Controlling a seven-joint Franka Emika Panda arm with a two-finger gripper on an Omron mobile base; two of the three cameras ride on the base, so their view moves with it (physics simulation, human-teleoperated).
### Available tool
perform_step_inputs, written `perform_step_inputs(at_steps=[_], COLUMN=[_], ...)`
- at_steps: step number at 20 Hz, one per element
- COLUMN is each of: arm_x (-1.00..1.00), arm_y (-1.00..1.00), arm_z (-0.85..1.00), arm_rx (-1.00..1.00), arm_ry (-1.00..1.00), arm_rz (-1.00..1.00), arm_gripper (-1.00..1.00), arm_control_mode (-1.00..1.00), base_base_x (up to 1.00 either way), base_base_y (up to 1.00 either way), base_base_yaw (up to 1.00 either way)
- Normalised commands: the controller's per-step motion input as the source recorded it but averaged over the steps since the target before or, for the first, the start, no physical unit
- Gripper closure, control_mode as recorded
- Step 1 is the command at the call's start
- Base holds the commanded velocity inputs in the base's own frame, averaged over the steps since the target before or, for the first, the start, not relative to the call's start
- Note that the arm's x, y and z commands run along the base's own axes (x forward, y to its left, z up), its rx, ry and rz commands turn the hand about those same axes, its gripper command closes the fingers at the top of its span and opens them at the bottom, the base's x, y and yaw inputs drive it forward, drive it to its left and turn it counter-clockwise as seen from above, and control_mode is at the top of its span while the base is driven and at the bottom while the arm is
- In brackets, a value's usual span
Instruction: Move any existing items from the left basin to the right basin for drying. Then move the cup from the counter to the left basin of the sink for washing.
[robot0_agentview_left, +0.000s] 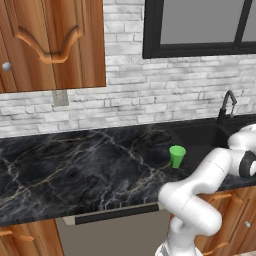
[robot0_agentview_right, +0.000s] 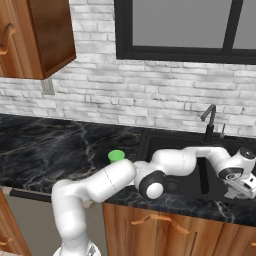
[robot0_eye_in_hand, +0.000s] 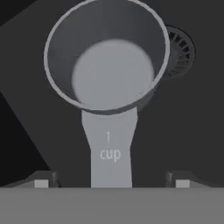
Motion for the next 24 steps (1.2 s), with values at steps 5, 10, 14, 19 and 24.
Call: perform_step_inputs(at_steps=[5,10,14,19,24], arm_x=[0.00,-0.09,-0.22,-0.31,-0.28], arm_y=[0.00,0.00,0.15,0.18,0.45], arm_z=[0.52,0.65,0.74,0.84,0.76], arm_rx=[0.01,0.00,0.00,-0.02,-0.07], arm_ry=[0.01,0.00,-0.11,-0.15,-0.19], arm_rz=[0.00,-0.02,-0.05,-0.08,-0.12], arm_gripper=[-1.00,-1.00,-1.00,-1.00,-1.00], arm_control_mode=[-1.00,-1.00,-1.00,-1.00,-1.00], base_base_x=[0.00,0.00,0.00,0.00,0.00], base_base_y=[0.00,0.00,0.00,0.00,0.00], base_base_yaw=[0.00,0.00,0.00,0.00,0.00])
